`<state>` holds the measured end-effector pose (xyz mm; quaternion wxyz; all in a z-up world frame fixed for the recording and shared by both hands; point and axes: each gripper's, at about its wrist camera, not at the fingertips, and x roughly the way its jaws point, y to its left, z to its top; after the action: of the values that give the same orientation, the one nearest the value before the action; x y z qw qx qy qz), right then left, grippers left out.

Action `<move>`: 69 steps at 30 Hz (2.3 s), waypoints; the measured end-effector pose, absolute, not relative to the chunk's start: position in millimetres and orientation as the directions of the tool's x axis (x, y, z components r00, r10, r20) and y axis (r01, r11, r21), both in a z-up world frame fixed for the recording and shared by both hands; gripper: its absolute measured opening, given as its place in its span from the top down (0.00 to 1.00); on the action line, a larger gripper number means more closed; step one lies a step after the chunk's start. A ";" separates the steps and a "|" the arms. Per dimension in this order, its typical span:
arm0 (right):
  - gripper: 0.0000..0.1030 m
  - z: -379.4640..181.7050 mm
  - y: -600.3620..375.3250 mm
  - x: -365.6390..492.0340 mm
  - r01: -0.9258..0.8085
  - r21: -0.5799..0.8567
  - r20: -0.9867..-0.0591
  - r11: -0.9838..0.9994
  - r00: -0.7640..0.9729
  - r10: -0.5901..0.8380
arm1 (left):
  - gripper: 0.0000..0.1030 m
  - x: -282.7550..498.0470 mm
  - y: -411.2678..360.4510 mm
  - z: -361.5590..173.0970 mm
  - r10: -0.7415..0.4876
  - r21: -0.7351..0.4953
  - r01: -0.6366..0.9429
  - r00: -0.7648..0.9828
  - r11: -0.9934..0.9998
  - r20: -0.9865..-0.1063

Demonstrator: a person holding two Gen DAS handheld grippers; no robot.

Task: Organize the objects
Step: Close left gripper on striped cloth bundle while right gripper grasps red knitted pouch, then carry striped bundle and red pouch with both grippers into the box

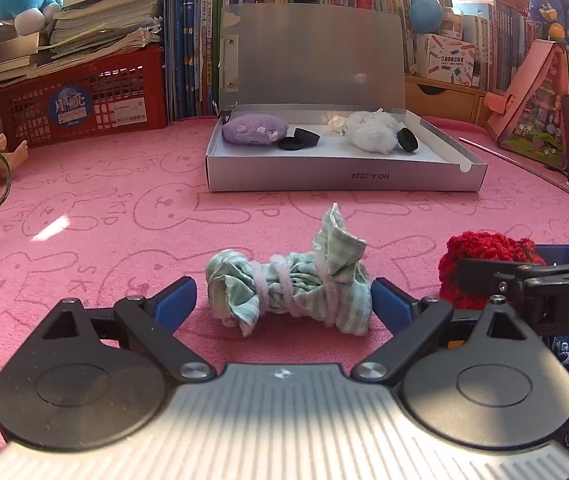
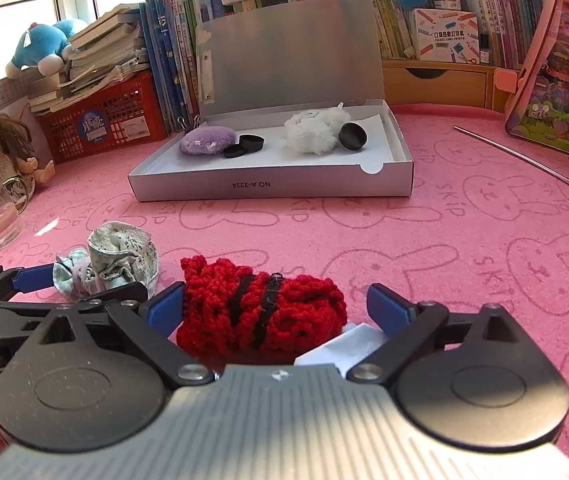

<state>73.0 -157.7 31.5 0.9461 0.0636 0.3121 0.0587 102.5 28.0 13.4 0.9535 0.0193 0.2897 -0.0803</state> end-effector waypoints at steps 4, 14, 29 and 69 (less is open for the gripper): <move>0.03 29.0 -157.1 73.6 -0.067 0.149 -0.581 0.987 0.802 0.142 | 0.07 104.4 29.9 12.5 -0.147 -0.026 0.160 0.812 0.987 -0.566; 0.02 26.5 -155.7 73.7 -0.058 0.139 -0.576 0.989 0.808 0.128 | 0.07 108.1 29.9 12.2 -0.142 -0.030 0.153 0.802 0.988 -0.580; 0.16 29.7 -148.3 71.8 -0.083 0.068 -0.578 0.994 0.809 0.107 | 0.07 115.7 26.6 15.0 -0.141 -0.027 0.155 0.792 0.988 -0.595; 0.29 56.5 -171.1 82.6 -0.072 0.161 -0.536 0.984 0.831 0.148 | 0.30 112.6 16.8 55.5 -0.176 -0.023 0.188 0.855 0.982 -0.487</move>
<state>82.6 -171.1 56.5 0.9544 0.0671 0.2850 0.0576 112.6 16.8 55.5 0.9631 0.0125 0.2518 -0.0945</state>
